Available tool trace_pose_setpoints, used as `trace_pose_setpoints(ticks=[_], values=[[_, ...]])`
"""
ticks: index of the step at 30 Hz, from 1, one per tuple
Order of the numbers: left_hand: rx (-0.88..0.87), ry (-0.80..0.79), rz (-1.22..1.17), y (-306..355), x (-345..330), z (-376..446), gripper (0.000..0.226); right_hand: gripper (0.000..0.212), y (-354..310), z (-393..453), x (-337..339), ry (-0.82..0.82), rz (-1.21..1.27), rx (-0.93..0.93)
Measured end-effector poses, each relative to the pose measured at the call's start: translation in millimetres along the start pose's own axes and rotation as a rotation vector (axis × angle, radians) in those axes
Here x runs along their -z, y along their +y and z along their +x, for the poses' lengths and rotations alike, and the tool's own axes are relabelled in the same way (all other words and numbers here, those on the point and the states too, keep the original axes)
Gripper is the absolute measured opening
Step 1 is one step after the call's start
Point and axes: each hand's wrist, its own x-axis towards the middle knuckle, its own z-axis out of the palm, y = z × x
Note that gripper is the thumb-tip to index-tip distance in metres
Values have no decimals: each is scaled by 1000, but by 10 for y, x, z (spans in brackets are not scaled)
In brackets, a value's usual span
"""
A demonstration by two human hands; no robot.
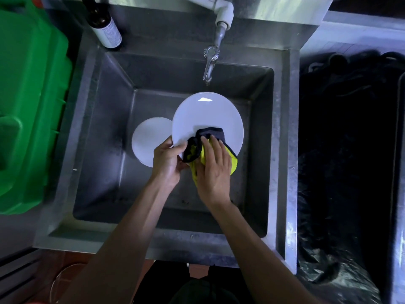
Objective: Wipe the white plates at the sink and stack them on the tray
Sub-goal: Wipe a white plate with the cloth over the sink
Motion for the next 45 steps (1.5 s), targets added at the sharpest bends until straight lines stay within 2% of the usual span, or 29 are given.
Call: trace_pose_setpoints(ticks=[9, 18, 23, 28, 31, 36, 45], values=[[-14, 45, -37, 19, 61, 5, 27, 51, 125, -153, 100, -86, -95, 161], [12, 27, 53, 14, 131, -9, 26, 59, 418, -19, 158, 37, -76, -43], [17, -19, 96, 32, 202, -7, 24, 73, 510, 182, 258, 84, 188, -199], [30, -72, 165, 57, 334, 12, 28, 73, 665, 345, 422, 24, 312, -225], [42, -104, 245, 86, 383, 20, 33, 66, 709, 470, 499, 6, 295, -208], [32, -165, 393, 166, 398, 47, 28, 58, 756, 615, 593, -53, 296, -172], [-66, -316, 737, 339, 346, 135, 40, 57, 647, 800, 711, -157, 142, 54]])
